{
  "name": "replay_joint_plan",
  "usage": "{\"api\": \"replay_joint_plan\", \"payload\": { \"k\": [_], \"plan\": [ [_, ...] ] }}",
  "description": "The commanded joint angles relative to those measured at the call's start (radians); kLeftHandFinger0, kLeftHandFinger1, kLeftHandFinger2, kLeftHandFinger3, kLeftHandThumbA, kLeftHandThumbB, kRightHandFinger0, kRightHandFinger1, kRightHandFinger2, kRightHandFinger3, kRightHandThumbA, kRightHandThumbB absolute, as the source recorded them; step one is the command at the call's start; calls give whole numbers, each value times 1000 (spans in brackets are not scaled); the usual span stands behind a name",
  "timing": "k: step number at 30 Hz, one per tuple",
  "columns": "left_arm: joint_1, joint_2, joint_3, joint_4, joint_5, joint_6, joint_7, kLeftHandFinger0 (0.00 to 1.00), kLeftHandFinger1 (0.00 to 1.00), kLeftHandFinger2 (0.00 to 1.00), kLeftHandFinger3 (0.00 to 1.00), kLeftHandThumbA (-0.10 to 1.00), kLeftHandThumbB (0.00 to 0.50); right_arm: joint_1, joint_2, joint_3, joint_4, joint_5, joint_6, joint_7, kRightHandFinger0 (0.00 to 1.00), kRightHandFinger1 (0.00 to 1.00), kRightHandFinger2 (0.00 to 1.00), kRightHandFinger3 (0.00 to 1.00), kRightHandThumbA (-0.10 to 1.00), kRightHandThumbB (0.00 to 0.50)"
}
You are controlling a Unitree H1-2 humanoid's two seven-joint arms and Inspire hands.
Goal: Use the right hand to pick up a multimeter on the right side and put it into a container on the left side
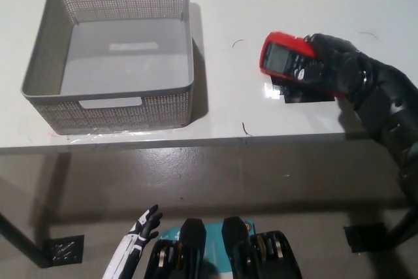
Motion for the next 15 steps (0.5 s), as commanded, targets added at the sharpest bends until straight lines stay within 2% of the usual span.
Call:
{"api": "replay_joint_plan", "payload": {
  "k": [1, 2, 4, 6, 8, 11, 12, 13, 14, 15],
  "plan": [
    [3, 9, 4, -5, -2, -51, -2, 1000, 1000, 1000, 1000, 1000, 428, -44, -12, -138, -3, 148, -71, -132, 37, 468, 898, 883, -100, 120],
    [3, 8, 4, -1, -4, -54, -2, 1000, 1000, 1000, 1000, 1000, 428, -61, -9, -179, -5, 171, -54, -125, 2, 452, 874, 856, -100, 132],
    [2, 7, 7, 2, -10, -59, -3, 1000, 1000, 1000, 1000, 1000, 432, -91, 2, -264, -11, 222, -29, -117, 0, 492, 866, 797, -100, 144],
    [1, 5, 9, 3, -11, -58, -1, 1000, 1000, 1000, 1000, 1000, 437, -135, 11, -364, -17, 294, 12, -92, 22, 566, 884, 935, -100, 136],
    [2, 7, 9, 2, -4, -54, 2, 1000, 1000, 1000, 1000, 1000, 446, -170, 13, -432, -23, 331, 21, -55, 41, 575, 855, 862, -100, 142],
    [7, 5, 10, -2, -4, -50, 4, 1000, 1000, 1000, 1000, 1000, 443, -206, 19, -482, -29, 347, 35, -35, 93, 600, 868, 843, -100, 134],
    [7, 4, 11, 1, -7, -51, 3, 1000, 1000, 1000, 1000, 1000, 449, -220, 24, -518, -32, 377, 34, -21, 157, 607, 866, 809, -100, 135],
    [6, 5, 11, 8, -4, -59, 5, 1000, 1000, 1000, 1000, 1000, 449, -232, 29, -540, -34, 396, 36, -7, 150, 590, 840, 768, -100, 140],
    [5, 5, 12, 10, -4, -61, 7, 1000, 1000, 1000, 1000, 1000, 450, -247, 36, -545, -38, 392, 44, -9, 101, 528, 816, 759, -100, 159],
    [5, 5, 12, 12, -3, -62, 8, 1000, 1000, 1000, 1000, 1000, 449, -253, 40, -554, -39, 396, 43, -4, 31, 465, 785, 744, -100, 158]
  ]
}}
